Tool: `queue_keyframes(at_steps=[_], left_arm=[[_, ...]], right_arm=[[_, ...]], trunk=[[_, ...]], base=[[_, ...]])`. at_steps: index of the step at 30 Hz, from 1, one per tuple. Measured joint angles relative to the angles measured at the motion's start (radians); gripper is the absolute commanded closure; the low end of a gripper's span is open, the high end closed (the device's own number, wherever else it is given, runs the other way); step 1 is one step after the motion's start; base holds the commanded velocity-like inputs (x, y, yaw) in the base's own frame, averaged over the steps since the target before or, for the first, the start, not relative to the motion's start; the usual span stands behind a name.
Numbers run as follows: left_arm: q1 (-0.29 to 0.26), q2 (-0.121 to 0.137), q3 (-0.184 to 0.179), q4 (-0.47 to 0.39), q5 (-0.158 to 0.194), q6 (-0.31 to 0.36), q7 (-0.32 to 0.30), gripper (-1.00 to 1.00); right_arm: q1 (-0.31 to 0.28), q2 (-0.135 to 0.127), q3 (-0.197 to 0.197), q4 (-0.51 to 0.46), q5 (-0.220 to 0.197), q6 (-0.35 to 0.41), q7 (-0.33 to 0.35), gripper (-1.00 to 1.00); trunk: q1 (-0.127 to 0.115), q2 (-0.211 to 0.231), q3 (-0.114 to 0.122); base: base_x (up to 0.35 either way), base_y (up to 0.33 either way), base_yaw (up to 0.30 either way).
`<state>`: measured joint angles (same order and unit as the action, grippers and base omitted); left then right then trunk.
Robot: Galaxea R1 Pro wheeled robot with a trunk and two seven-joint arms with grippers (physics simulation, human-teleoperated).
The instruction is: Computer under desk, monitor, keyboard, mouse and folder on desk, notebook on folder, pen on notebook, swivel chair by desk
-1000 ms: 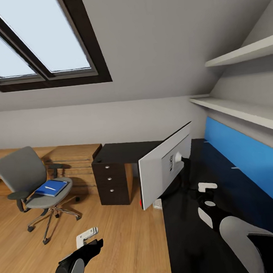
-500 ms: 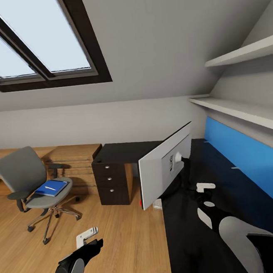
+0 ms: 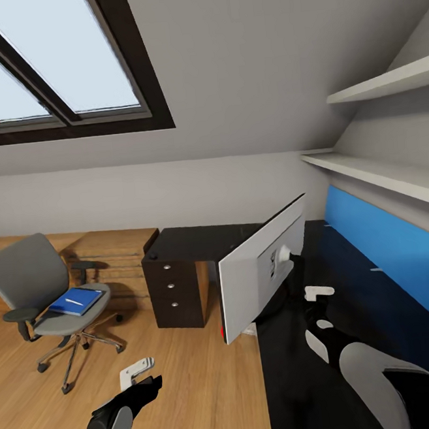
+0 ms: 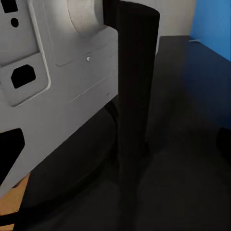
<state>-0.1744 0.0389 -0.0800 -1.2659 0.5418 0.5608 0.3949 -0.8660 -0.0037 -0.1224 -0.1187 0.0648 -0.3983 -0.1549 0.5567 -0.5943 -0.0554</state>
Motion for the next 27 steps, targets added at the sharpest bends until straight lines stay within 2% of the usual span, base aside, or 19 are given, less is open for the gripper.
queue_keyframes(at_steps=[18,24,27], left_arm=[[0.0,0.001,0.001,0.0,0.0,0.001,0.0,-1.0],[0.0,0.001,0.002,0.0,0.0,0.001,0.0,-1.0],[0.0,0.001,0.002,0.0,0.0,0.001,0.0,-1.0]], right_arm=[[0.002,0.001,0.0,0.001,0.003,-0.017,0.0,-1.0],[0.001,-0.006,0.003,-0.001,0.005,-0.018,0.0,-1.0],[0.002,-0.006,0.004,0.0,0.027,-0.012,0.0,-1.0]], trunk=[[0.0,0.0,0.0],[0.0,0.0,0.0],[0.0,0.0,0.0]], base=[[0.023,0.0,0.0],[0.0,0.0,0.0],[0.0,0.0,0.0]])
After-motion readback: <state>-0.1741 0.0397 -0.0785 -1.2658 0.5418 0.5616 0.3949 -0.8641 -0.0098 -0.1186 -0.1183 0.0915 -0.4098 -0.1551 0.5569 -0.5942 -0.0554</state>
